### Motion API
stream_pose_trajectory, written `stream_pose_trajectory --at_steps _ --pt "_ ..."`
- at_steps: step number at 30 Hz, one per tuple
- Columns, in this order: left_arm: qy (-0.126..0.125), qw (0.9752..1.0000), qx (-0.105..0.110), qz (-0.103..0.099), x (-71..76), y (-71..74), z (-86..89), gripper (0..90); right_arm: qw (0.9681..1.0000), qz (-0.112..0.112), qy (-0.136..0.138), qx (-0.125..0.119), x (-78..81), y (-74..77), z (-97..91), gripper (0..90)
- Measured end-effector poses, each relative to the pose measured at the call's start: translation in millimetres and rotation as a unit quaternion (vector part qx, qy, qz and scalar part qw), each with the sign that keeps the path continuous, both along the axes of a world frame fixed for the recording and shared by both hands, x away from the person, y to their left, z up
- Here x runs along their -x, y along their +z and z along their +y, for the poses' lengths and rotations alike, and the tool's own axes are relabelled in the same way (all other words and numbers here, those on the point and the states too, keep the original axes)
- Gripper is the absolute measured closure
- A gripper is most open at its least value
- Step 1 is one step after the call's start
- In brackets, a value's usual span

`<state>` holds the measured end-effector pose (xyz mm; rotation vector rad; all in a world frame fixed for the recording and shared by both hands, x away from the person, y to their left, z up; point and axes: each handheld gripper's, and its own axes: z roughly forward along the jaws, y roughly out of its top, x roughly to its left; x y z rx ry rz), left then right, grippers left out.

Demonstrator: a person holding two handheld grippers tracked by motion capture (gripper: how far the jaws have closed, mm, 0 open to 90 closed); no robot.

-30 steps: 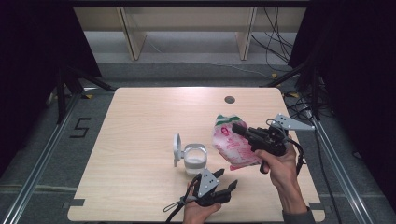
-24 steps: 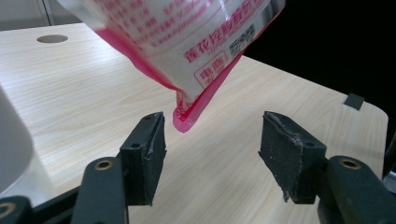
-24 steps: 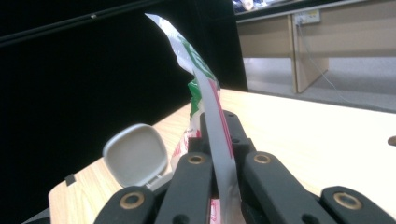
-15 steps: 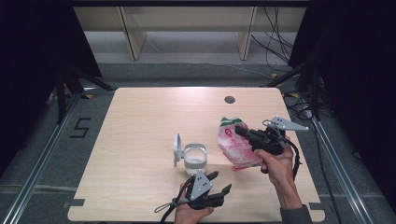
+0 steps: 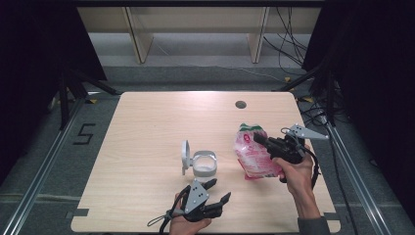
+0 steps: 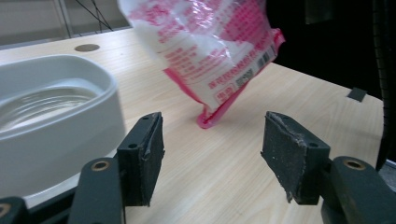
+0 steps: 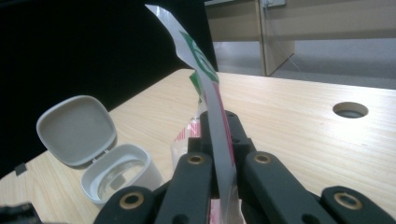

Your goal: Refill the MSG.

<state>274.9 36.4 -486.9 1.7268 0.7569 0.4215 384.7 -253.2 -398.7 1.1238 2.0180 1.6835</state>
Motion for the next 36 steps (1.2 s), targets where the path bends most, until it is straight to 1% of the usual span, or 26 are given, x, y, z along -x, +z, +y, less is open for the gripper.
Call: stream_pose_trajectory --at_steps 2,3,4,5,6,7,8,9,11,13,14,15,16,17,18,19,20,21,22,25,26,30,32,33,35,36 --pt "-0.003 1.0000 -0.006 -0.006 -0.4 0.5 4.4 38.2 0.9999 0.010 -0.010 0.008 4.3 1.6 -2.5 90.0" --pt "0.000 1.0000 0.002 0.004 0.0 0.5 6.2 38.2 0.9998 -0.003 -0.012 0.015 4.1 1.2 -3.7 90.0" --pt "0.002 1.0000 0.005 0.005 -0.5 0.9 7.9 38.1 0.9994 -0.004 -0.019 0.030 5.8 1.8 -5.8 90.0" --pt "0.001 1.0000 0.000 -0.003 -2.1 1.7 11.4 38.2 0.9992 -0.006 -0.019 0.034 6.2 1.5 -7.7 90.0" --pt "0.002 1.0000 -0.001 -0.006 -2.3 2.0 13.2 38.3 0.9996 -0.004 -0.019 0.022 7.3 0.1 -8.8 90.0" --pt "0.006 1.0000 0.003 0.001 -1.3 2.2 14.2 38.3 0.9994 -0.006 -0.025 0.025 7.7 -0.6 -10.4 90.0" --pt "0.008 1.0000 -0.003 -0.001 -1.0 2.9 16.0 38.3 0.9990 0.007 -0.030 0.033 9.8 0.3 -12.6 90.0" --pt "0.005 1.0000 0.000 -0.006 -1.2 3.1 17.3 38.4 0.9983 -0.004 -0.033 0.047 8.6 -0.7 -15.6 90.0" --pt "0.006 0.9999 -0.007 -0.007 0.7 4.5 19.6 38.4 0.9981 0.007 -0.042 0.044 10.6 -2.2 -18.4 90.0" --pt "0.007 0.9999 -0.009 -0.006 1.2 4.4 21.3 38.2 0.9973 -0.001 -0.048 0.056 9.4 -4.2 -23.0 90.0" --pt "0.007 0.9999 -0.009 -0.006 0.6 4.0 22.7 38.2 0.9971 0.006 -0.055 0.053 10.4 -4.8 -23.6 90.0" --pt "0.013 0.9999 0.002 0.001 0.7 3.1 23.4 38.0 0.9965 0.004 -0.060 0.059 10.5 -5.4 -25.1 90.0" --pt "0.014 0.9999 0.000 0.001 0.8 2.9 24.8 37.9 0.9956 -0.001 -0.061 0.071 9.7 -6.7 -28.1 90.0" --pt "0.012 0.9998 -0.012 -0.005 0.4 3.5 27.5 37.9 0.9955 0.002 -0.067 0.067 10.5 -7.6 -28.9 90.0" --pt "0.013 0.9998 -0.012 -0.004 0.2 3.3 29.1 37.9 0.9949 0.002 -0.067 0.075 10.1 -8.0 -31.1 90.0" --pt "0.017 0.9998 -0.007 0.003 0.7 3.0 30.6 37.8 0.9941 0.006 -0.075 0.078 10.9 -8.5 -31.6 90.0" --pt "0.015 0.9999 -0.003 -0.004 -0.5 2.3 31.4 37.7 0.9932 -0.002 -0.075 0.089 9.6 -9.0 -34.3 90.0" --pt "0.020 0.9998 -0.009 0.001 0.9 3.3 33.3 37.7 0.9938 0.008 -0.080 0.076 10.3 -10.6 -33.0 90.0" --pt "0.023 0.9997 -0.003 0.004 1.1 3.0 33.8 37.7 0.9929 0.003 -0.080 0.088 8.9 -11.3 -35.7 90.0" --pt "0.031 0.9995 -0.007 0.006 1.2 4.2 37.5 37.6 0.9917 0.005 -0.082 0.098 7.9 -14.0 -35.8 90.0" --pt "0.023 0.9995 -0.018 -0.006 -0.6 5.2 40.0 37.6 0.9916 0.004 -0.085 0.097 7.3 -15.1 -34.3 90.0" --pt "0.022 0.9996 -0.016 -0.004 -1.0 4.6 40.4 37.4 0.9901 0.009 -0.092 0.105 6.8 -17.7 -32.9 90.0" --pt "0.029 0.9994 -0.012 0.010 0.3 3.2 39.6 37.2 0.9885 -0.003 -0.097 0.116 5.1 -18.9 -35.3 90.0" --pt "0.021 0.9995 -0.022 0.001 -1.7 3.2 41.2 37.1 0.9889 0.007 -0.095 0.114 4.7 -19.3 -35.9 90.0" --pt "0.027 0.9993 -0.020 0.013 -0.1 2.9 40.0 37.0 0.9881 0.016 -0.104 0.113 6.1 -20.2 -35.6 90.0" --pt "0.028 0.9993 -0.023 0.010 0.3 2.6 40.1 37.0 0.9883 0.012 -0.107 0.108 5.6 -22.2 -35.4 90.0"
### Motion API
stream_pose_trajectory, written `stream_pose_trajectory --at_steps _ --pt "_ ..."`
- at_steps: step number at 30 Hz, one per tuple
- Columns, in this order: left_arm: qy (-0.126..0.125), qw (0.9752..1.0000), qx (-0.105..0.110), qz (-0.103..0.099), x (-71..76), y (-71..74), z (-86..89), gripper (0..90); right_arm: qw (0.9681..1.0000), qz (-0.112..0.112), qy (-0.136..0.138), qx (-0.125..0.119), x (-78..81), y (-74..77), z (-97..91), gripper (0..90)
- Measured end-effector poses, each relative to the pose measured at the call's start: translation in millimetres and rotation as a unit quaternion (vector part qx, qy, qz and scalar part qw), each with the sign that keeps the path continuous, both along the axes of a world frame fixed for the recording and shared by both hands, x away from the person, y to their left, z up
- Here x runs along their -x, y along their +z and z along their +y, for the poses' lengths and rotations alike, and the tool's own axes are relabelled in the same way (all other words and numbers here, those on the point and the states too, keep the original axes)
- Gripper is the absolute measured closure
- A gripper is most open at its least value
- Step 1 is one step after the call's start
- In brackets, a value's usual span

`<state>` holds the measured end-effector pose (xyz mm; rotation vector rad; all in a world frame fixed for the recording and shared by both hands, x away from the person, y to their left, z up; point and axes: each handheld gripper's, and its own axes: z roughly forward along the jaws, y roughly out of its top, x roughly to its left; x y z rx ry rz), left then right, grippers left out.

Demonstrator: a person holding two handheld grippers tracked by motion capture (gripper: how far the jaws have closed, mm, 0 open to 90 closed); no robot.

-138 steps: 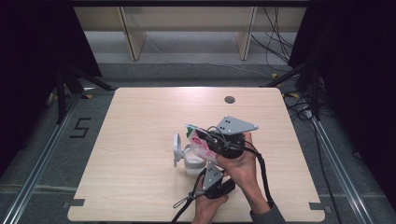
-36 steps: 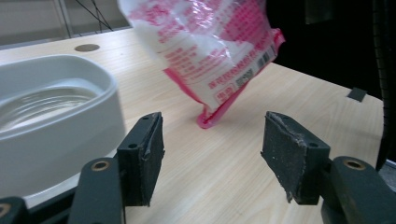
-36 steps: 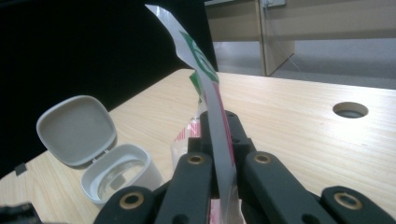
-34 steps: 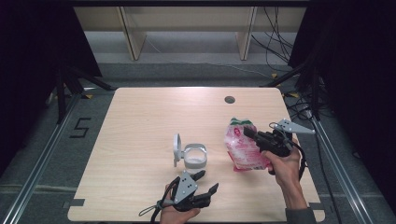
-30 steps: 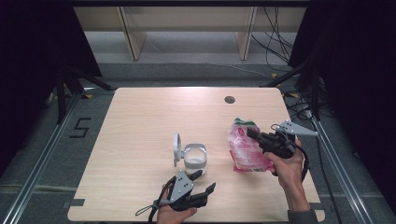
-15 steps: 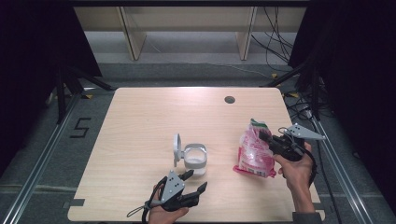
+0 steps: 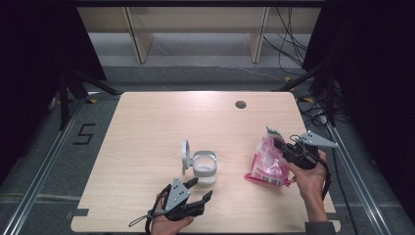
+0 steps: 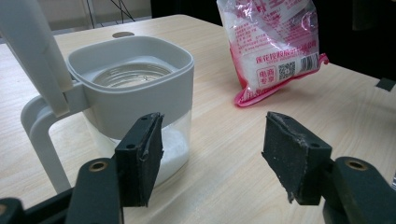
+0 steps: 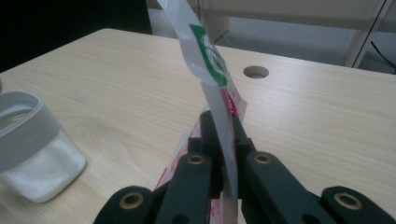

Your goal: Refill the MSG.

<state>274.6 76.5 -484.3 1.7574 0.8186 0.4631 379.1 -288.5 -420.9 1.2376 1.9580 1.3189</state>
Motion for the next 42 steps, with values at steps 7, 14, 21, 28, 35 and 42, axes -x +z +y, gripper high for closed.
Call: stream_pose_trajectory --at_steps 7,14,21,28,35,42 --pt "-0.002 0.9999 -0.011 -0.006 -2.3 1.4 6.8 36.8 0.9997 0.016 -0.012 0.010 -1.7 -6.3 -6.0 90.0" --pt "0.000 0.9999 -0.013 -0.004 -2.9 0.9 8.9 36.9 0.9993 0.014 -0.012 0.032 -5.5 -12.3 -9.3 90.0" --pt "0.014 0.9999 -0.009 -0.001 -4.5 1.0 17.7 37.0 0.9987 0.028 -0.024 0.035 -8.2 -20.7 -10.1 90.0" --pt "0.025 0.9996 -0.010 0.000 -7.3 3.4 28.6 37.8 0.9989 0.025 -0.032 0.025 -9.0 -24.0 -12.1 89.3" --pt "0.029 0.9994 -0.018 -0.008 -13.3 4.1 41.3 37.9 0.9977 0.043 -0.052 0.004 -8.9 -27.1 -12.3 86.1" --pt "0.042 0.9991 -0.003 0.003 -16.0 2.5 47.7 40.0 0.9957 0.058 -0.072 0.008 -9.2 -29.5 -16.0 79.5"
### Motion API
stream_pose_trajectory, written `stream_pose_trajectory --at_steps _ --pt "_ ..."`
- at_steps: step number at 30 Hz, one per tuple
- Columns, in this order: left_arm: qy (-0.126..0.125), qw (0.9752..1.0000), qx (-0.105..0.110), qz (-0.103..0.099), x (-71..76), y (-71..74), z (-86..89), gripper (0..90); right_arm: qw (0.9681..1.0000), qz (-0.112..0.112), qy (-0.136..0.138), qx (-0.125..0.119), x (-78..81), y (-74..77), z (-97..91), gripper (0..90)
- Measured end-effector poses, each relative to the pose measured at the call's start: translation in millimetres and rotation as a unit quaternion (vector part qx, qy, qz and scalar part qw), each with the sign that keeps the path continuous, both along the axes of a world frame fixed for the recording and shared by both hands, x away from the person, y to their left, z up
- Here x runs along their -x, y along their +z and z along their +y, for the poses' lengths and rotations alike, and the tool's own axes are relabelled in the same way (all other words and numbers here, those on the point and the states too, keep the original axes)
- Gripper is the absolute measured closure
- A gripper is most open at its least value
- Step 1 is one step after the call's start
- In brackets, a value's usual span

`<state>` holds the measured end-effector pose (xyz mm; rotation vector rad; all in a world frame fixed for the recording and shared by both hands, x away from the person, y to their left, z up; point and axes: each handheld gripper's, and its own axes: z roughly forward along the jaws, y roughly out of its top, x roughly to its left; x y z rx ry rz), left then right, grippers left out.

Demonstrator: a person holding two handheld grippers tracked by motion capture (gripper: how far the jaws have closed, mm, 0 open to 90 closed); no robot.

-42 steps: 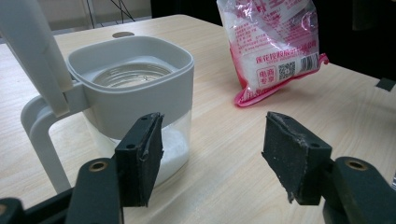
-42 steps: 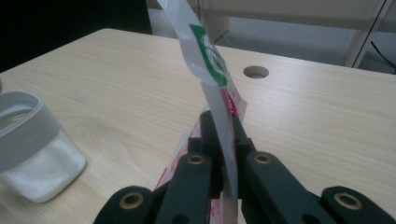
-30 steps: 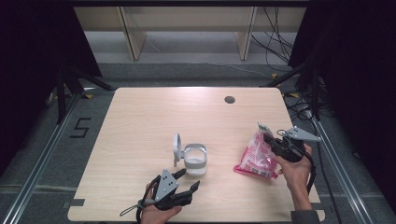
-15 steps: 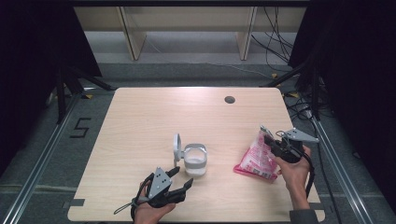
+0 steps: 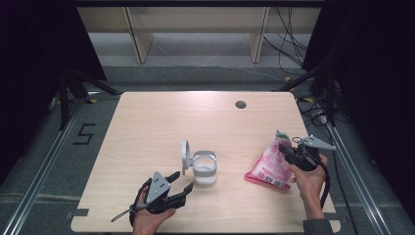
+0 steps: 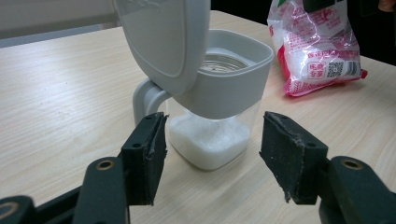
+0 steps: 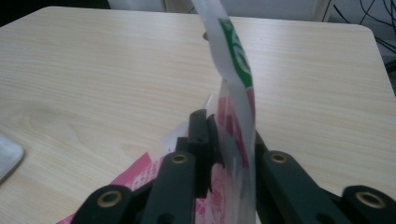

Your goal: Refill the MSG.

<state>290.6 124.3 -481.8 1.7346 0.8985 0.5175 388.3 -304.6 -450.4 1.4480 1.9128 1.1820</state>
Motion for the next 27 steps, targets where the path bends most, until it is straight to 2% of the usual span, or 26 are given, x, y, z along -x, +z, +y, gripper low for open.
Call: stream_pose_trajectory --at_steps 2,6,7,9,10,12,14,15,16,17,18,19,20,21,22,23,24,25,26,27 --pt "0.004 1.0000 -0.004 0.002 0.2 1.1 2.4 40.6 0.9999 -0.004 -0.009 0.007 -1.1 -1.0 0.1 77.7" --pt "0.006 1.0000 0.003 -0.005 -0.1 3.0 6.5 42.6 0.9997 0.004 -0.023 -0.001 -0.2 -0.7 -2.6 69.5" --pt "-0.003 0.9999 -0.008 -0.014 -1.0 4.5 9.0 42.9 0.9996 0.004 -0.029 0.002 -1.0 -1.3 -3.0 69.3" --pt "-0.001 0.9999 -0.008 -0.012 -0.8 5.3 10.4 43.8 0.9996 0.004 -0.027 -0.004 0.9 -0.8 -5.2 68.8" --pt "0.005 1.0000 0.001 -0.006 -0.3 4.4 9.7 44.5 0.9997 -0.004 -0.024 0.000 -0.2 -1.3 -6.5 68.8" --pt "0.005 1.0000 -0.003 -0.004 -0.3 4.1 10.6 45.5 0.9997 -0.011 -0.016 0.016 -1.1 -1.9 -8.7 68.8" --pt "0.005 1.0000 -0.001 -0.003 -0.5 3.7 10.7 45.5 0.9996 -0.011 -0.024 0.010 -1.2 -2.2 -8.4 66.6" --pt "0.005 1.0000 -0.001 -0.003 -0.6 3.6 10.9 45.6 0.9993 -0.005 -0.030 0.020 -0.3 -1.2 -9.1 64.5" --pt "0.003 1.0000 0.000 -0.004 -1.1 3.4 11.1 46.0 0.9991 0.005 -0.042 0.010 2.3 0.1 -7.0 63.0" --pt "0.002 1.0000 0.000 -0.002 -1.2 3.5 12.0 47.8 0.9992 -0.005 -0.037 0.014 1.4 0.5 -9.8 60.7" --pt "-0.002 1.0000 0.000 -0.002 -1.7 3.6 12.8 49.2 0.9986 0.005 -0.053 -0.004 3.3 1.5 -8.0 59.2" --pt "-0.010 0.9999 -0.006 -0.007 -2.9 3.7 14.0 49.7 0.9979 0.004 -0.064 -0.003 3.8 1.9 -8.7 58.0" --pt "-0.010 0.9999 -0.007 -0.006 -2.9 3.6 14.2 49.8 0.9978 0.002 -0.064 0.016 3.0 2.5 -13.3 57.2" --pt "-0.010 0.9999 -0.009 -0.006 -2.9 3.5 14.7 49.8 0.9971 0.009 -0.075 -0.007 5.4 3.1 -11.2 56.3" --pt "-0.007 0.9999 -0.007 -0.003 -2.5 3.2 14.5 50.6 0.9977 0.005 -0.067 0.005 5.1 3.2 -15.9 55.4" --pt "-0.003 1.0000 -0.001 0.000 -2.3 2.8 14.1 51.1 0.9971 -0.002 -0.076 0.007 5.9 3.3 -16.9 54.8" --pt "-0.004 1.0000 0.000 -0.001 -2.4 2.9 14.5 51.6 0.9960 -0.001 -0.089 -0.004 7.7 3.2 -15.1 54.4" --pt "-0.005 1.0000 -0.002 -0.002 -2.3 3.1 14.9 53.0 0.9954 0.000 -0.096 0.000 8.5 4.6 -15.9 53.9" --pt "-0.005 1.0000 -0.001 -0.003 -2.2 3.1 15.0 54.0 0.9959 -0.004 -0.090 0.009 8.8 5.5 -18.5 53.2" --pt "-0.008 1.0000 -0.003 -0.005 -2.0 3.2 15.5 55.8 0.9953 0.003 -0.097 -0.008 11.7 7.0 -16.7 53.1"
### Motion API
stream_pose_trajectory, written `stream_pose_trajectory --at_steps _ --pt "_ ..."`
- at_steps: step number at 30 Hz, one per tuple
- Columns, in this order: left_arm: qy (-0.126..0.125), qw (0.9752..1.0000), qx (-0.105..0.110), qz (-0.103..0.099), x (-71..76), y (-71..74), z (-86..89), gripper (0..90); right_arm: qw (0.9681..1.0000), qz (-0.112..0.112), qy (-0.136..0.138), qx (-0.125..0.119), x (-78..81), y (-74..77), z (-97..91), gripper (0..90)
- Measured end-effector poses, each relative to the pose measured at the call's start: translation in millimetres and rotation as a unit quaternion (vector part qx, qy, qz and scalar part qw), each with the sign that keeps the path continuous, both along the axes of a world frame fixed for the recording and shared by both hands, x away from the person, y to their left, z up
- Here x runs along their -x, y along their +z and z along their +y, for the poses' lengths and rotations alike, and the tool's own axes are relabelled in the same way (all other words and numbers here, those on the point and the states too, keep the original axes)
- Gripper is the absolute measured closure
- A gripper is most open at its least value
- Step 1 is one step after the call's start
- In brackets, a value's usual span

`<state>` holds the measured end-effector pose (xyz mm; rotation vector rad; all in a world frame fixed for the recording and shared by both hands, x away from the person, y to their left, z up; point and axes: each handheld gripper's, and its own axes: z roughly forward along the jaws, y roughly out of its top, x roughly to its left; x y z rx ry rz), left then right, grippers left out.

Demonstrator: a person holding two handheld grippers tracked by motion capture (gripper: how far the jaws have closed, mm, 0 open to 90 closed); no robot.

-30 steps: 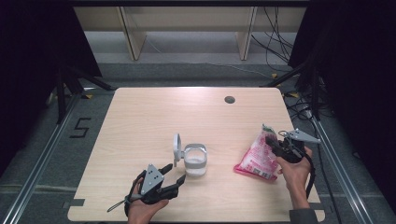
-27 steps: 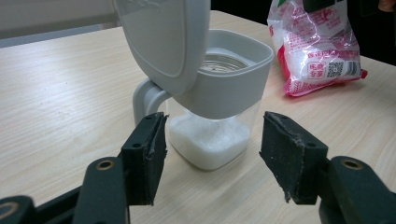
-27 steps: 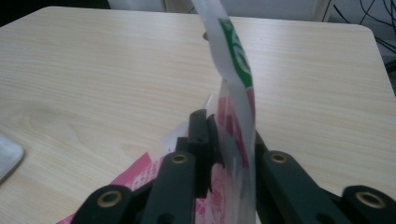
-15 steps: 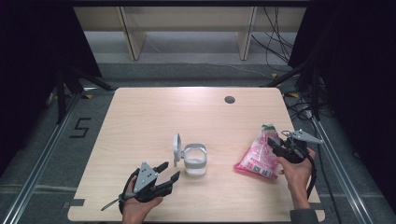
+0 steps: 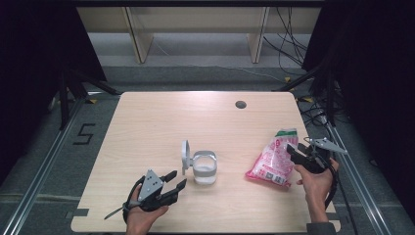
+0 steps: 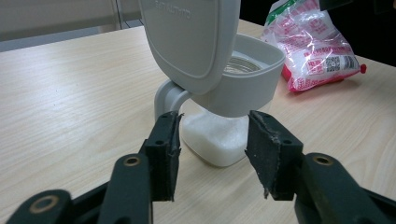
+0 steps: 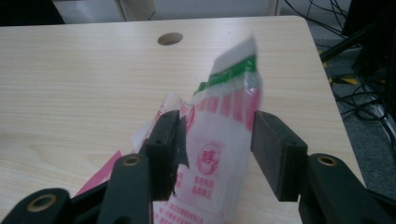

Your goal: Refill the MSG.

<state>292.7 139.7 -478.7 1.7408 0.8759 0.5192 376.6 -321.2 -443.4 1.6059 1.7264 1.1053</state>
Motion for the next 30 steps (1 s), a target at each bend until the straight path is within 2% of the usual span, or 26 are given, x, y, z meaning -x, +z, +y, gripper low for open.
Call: stream_pose_trajectory --at_steps 1,2,3,5,6,7,8,9,10,11,12,14,15,17,18,19,20,21,22,23,24,25,26,28,29,30 --pt "-0.006 1.0000 0.000 -0.002 -0.3 -0.2 0.2 58.1 0.9998 -0.011 0.010 0.013 -0.4 0.5 -2.8 52.8" --pt "-0.007 1.0000 -0.002 -0.003 0.3 0.0 -0.3 59.7 0.9999 -0.007 0.009 0.008 1.4 2.1 -1.7 52.4" --pt "-0.009 0.9999 -0.004 -0.004 0.2 0.1 -0.4 62.1 0.9997 -0.013 0.011 0.017 2.2 3.5 -2.1 51.9" --pt "-0.012 0.9999 -0.004 -0.007 0.0 0.0 -0.1 66.2 0.9999 -0.012 0.003 0.001 5.8 6.2 2.3 51.8" --pt "-0.012 0.9999 -0.004 -0.008 0.2 0.0 -0.3 67.7 0.9996 -0.022 0.010 0.015 5.2 7.0 0.3 51.4" --pt "-0.009 0.9999 -0.009 -0.011 1.2 0.9 0.0 69.2 0.9997 -0.021 0.003 0.009 7.1 7.9 2.7 51.4" --pt "-0.010 0.9998 -0.012 -0.014 1.5 1.3 -0.3 71.0 0.9991 -0.030 0.017 0.024 6.9 8.6 1.1 51.3" --pt "-0.011 0.9997 -0.015 -0.019 1.6 1.7 -0.6 72.8 0.9992 -0.032 0.013 0.020 8.0 8.9 3.1 51.1" --pt "-0.013 0.9995 -0.016 -0.025 1.4 1.6 -0.5 74.7 0.9997 -0.020 0.009 0.004 10.8 10.8 6.5 50.7" --pt "-0.018 0.9993 -0.019 -0.029 1.1 1.8 -0.5 76.4 0.9990 -0.033 0.019 0.022 9.9 9.8 5.2 50.5" --pt "-0.023 0.9989 -0.025 -0.032 0.9 2.5 0.3 77.7 0.9992 -0.032 0.018 0.014 11.5 11.0 7.8 50.2" --pt "-0.020 0.9992 -0.020 -0.030 0.3 2.1 0.2 79.2 0.9983 -0.036 0.040 0.023 11.9 11.7 9.0 50.1" --pt "-0.019 0.9991 -0.021 -0.031 -0.2 2.3 0.5 79.8 0.9984 -0.037 0.039 0.018 13.1 12.5 13.2 50.0" --pt "-0.013 0.9991 -0.024 -0.033 -0.3 4.3 1.0 82.0 0.9985 -0.027 0.047 0.011 17.0 14.3 22.6 49.4" --pt "-0.014 0.9987 -0.030 -0.040 -1.2 5.6 1.8 83.4 0.9969 -0.034 0.068 0.022 15.7 13.8 23.4 48.7" --pt "-0.010 0.9990 -0.025 -0.036 -1.1 6.0 1.4 84.3 0.9959 -0.036 0.080 0.024 15.9 13.3 26.7 48.2" --pt "-0.014 0.9987 -0.026 -0.043 -3.1 7.0 2.6 84.7 0.9964 -0.029 0.078 0.012 18.1 13.6 32.3 47.8" --pt "-0.010 0.9990 -0.023 -0.038 -3.4 7.5 2.8 84.9 0.9946 -0.037 0.095 0.022 18.3 12.8 35.4 46.7" --pt "-0.008 0.9991 -0.023 -0.036 -4.0 8.2 3.2 85.1 0.9940 -0.036 0.102 0.020 19.2 12.2 39.8 45.9" --pt "-0.010 0.9987 -0.028 -0.041 -5.2 8.8 4.4 85.5 0.9923 -0.041 0.115 0.023 18.1 10.7 42.5 45.4" --pt "-0.002 0.9993 -0.019 -0.033 -5.1 8.5 3.5 86.0 0.9930 -0.028 0.114 0.016 21.1 11.1 47.2 44.7" --pt "-0.002 0.9993 -0.021 -0.032 -5.7 9.0 4.4 86.3 0.9910 -0.036 0.126 0.025 20.8 9.8 51.2 44.5" --pt "0.000 0.9993 -0.020 -0.033 -6.1 9.3 4.6 86.5 0.9896 -0.032 0.138 0.027 22.1 9.5 54.0 44.5" --pt "-0.004 0.9991 -0.020 -0.037 -6.7 10.3 4.1 87.1 0.9892 -0.018 0.145 0.016 26.8 9.5 62.9 44.4" --pt "-0.005 0.9991 -0.023 -0.035 -6.5 11.2 4.2 87.5 0.9870 -0.032 0.155 0.029 25.1 7.7 64.6 44.2" --pt "-0.004 0.9995 -0.017 -0.027 -6.4 11.9 3.5 88.1 0.9870 -0.033 0.155 0.025 26.6 7.2 67.7 44.2"
